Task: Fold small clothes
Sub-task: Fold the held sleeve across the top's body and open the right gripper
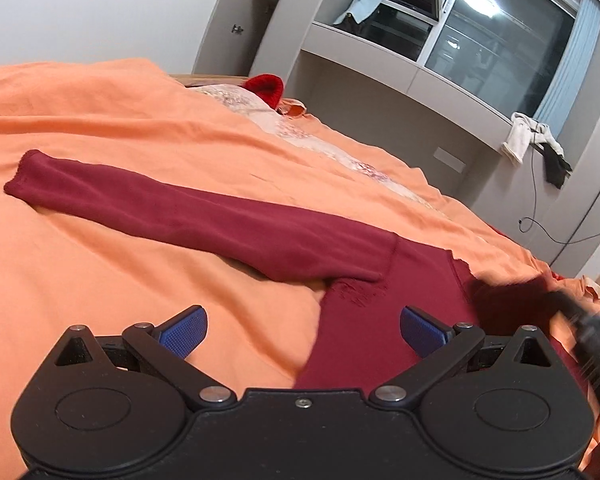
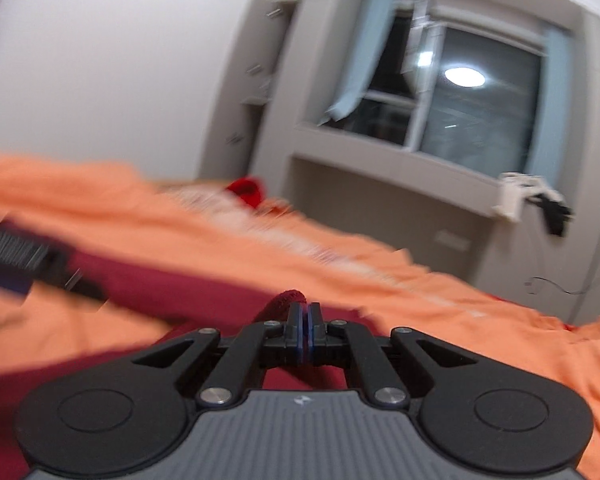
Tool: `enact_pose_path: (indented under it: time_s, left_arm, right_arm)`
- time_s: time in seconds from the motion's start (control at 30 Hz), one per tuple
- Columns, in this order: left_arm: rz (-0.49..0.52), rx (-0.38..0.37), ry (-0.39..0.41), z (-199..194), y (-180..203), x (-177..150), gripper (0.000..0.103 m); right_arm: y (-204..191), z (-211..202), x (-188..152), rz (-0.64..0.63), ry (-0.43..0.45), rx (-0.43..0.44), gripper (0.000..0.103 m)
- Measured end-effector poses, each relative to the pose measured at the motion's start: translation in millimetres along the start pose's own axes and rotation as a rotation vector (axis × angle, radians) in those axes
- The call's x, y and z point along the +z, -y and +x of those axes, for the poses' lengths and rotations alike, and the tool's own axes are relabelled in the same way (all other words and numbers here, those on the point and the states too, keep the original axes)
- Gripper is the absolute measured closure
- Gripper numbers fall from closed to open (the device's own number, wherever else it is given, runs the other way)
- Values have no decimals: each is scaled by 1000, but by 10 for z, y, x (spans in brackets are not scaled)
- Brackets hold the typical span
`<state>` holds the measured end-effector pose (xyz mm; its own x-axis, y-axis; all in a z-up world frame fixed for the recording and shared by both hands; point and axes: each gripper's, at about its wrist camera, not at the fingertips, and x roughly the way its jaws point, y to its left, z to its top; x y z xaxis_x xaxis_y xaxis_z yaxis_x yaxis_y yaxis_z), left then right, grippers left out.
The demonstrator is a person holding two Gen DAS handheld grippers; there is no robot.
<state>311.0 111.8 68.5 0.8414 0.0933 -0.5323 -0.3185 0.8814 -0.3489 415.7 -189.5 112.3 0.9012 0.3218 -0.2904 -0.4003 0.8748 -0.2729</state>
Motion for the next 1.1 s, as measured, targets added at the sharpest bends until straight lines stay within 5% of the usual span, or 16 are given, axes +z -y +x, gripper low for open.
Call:
enact_pose_path:
  time_s: [0.27, 0.33, 0.4, 0.5, 0.6, 0.8, 1.1]
  left_arm:
    - [19, -18, -8, 12, 27, -22, 1]
    - [32, -29, -15, 29, 50, -50, 1]
    - [49, -43, -22, 57, 82, -80, 1]
    - [76, -66, -29, 82, 144, -133, 1]
    - [113, -93, -34, 116, 226, -203, 1]
    - [210, -145, -20, 249, 488, -350, 1]
    - [282, -25, -112, 545, 563, -554, 1]
  right_arm:
    - [-563, -120, -305, -204, -146, 185, 98]
    - [-592, -236, -382, -240, -154, 214, 87]
    - [-550, -413, -457, -263, -159, 237, 63]
    - [-402, -694, -569, -256, -151, 235, 46]
    - [-149, -956, -710, -223, -145, 173, 29]
    - [507, -1287, -945, -101, -161, 0, 14]
    - [1088, -1322, -1385, -80, -270, -316, 20]
